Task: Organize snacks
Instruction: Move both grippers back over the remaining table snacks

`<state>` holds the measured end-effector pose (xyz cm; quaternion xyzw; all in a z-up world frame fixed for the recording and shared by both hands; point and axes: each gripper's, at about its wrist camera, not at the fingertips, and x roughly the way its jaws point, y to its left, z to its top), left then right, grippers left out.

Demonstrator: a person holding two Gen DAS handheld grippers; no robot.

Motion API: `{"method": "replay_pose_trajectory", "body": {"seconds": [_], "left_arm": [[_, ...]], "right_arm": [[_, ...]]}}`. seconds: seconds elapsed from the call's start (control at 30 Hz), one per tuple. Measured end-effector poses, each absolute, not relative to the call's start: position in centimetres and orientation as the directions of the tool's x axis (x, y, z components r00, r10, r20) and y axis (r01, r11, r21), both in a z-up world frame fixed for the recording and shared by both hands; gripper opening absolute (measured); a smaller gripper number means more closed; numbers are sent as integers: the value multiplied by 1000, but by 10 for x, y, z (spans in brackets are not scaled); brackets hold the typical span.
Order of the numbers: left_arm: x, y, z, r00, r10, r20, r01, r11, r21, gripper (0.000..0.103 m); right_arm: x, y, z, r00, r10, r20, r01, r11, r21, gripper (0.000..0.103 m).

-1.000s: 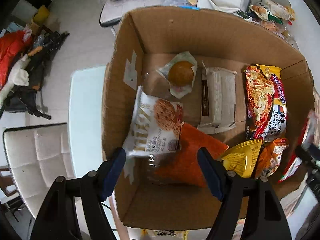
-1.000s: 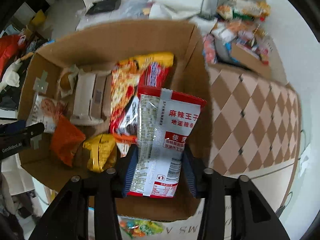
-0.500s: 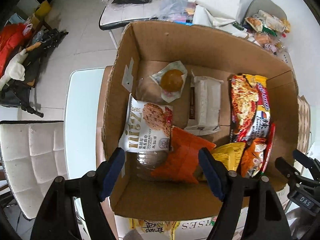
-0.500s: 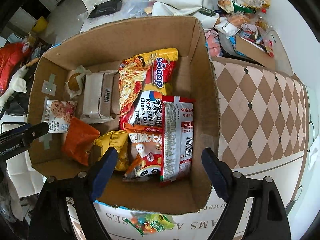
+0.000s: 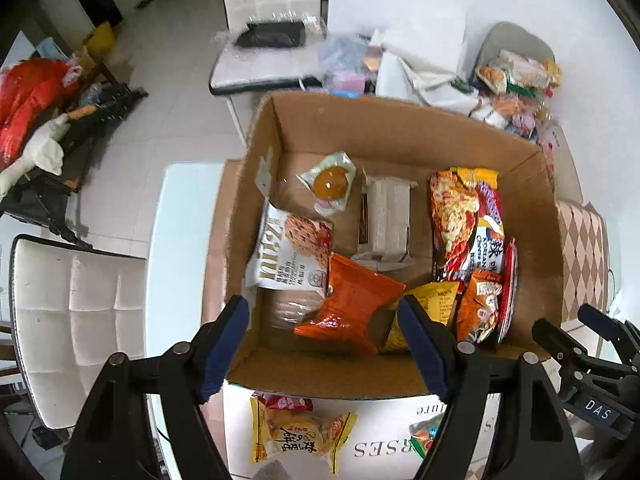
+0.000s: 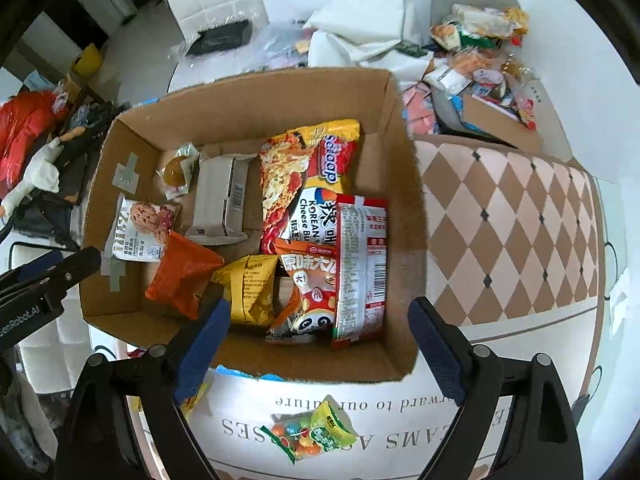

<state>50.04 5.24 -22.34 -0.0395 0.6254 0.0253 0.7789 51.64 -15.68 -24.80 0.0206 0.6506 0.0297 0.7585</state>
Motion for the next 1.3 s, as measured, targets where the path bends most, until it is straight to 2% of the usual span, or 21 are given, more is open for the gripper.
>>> {"method": "replay_pose_trajectory", "body": {"seconds": [0.07, 0.17, 0.5, 0.87, 1.03, 1.17, 1.3], "left_arm": [[493, 53, -217, 242, -28, -970, -86, 995, -50, 85], [483, 51, -208, 267, -12, -964, -81, 996, -35, 95], [439, 42, -173, 361, -7, -932, -76, 996, -37, 95], [389, 36, -136, 429, -33, -903, -90, 993, -79, 95], [365, 41, -153, 397, -14, -918, -122, 990, -68, 95], [351, 57, -200, 286, 1, -958, -194, 979, -57, 95], [347, 87, -258, 134, -79, -988, -350, 929, -122, 95]], "right_arm": [[509, -157, -242, 173, 61, -983, -15, 998, 59, 93], [496, -157, -232, 196, 68, -978, -12, 998, 67, 94], [454, -158, -191, 299, 89, -950, -5, 996, 92, 94], [405, -166, -155, 330, 157, -931, -13, 987, 162, 95], [379, -172, -183, 248, 172, -953, -1, 984, 177, 95], [365, -178, -231, 133, 181, -974, 56, 980, 189, 95], [357, -190, -287, 21, 224, -974, 193, 955, 224, 95]]}}
